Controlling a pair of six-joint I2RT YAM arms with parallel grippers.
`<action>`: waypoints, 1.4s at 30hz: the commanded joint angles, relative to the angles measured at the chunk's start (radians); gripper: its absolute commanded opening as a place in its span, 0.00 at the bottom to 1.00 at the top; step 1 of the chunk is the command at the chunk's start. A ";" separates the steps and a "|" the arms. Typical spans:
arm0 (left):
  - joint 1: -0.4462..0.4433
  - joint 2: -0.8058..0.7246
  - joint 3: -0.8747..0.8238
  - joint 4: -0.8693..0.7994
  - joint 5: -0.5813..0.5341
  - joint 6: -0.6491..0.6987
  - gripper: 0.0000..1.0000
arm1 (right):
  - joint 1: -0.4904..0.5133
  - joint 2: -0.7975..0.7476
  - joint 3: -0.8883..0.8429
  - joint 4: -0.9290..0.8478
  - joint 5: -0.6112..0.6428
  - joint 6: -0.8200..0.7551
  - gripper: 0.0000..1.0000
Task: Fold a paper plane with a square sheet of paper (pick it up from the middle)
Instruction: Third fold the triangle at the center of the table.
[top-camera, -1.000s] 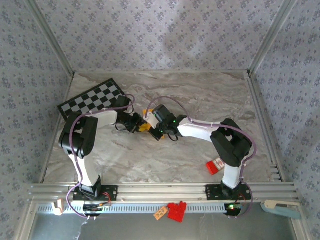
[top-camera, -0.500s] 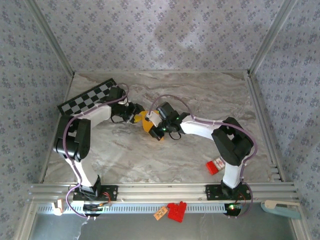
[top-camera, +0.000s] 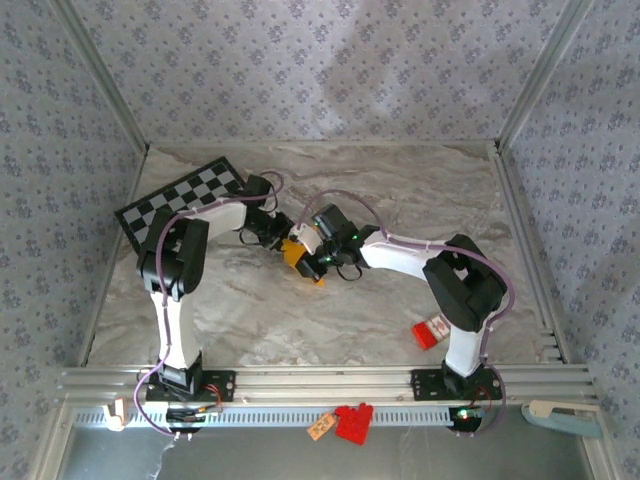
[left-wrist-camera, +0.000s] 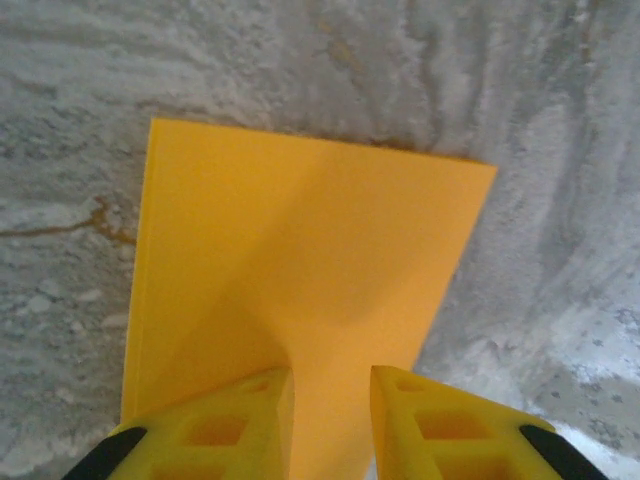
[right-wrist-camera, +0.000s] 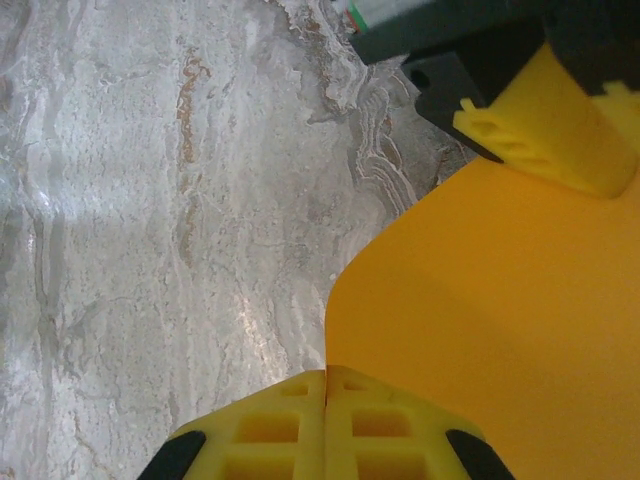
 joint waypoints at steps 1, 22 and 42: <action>-0.009 0.021 0.045 -0.088 -0.050 0.055 0.25 | -0.005 0.009 0.003 0.001 -0.019 0.019 0.00; -0.024 0.105 0.082 -0.211 -0.119 0.128 0.11 | -0.005 0.079 0.079 -0.056 0.239 0.075 0.00; -0.023 0.102 0.082 -0.190 -0.098 0.123 0.10 | -0.002 0.130 0.104 -0.093 0.198 0.096 0.01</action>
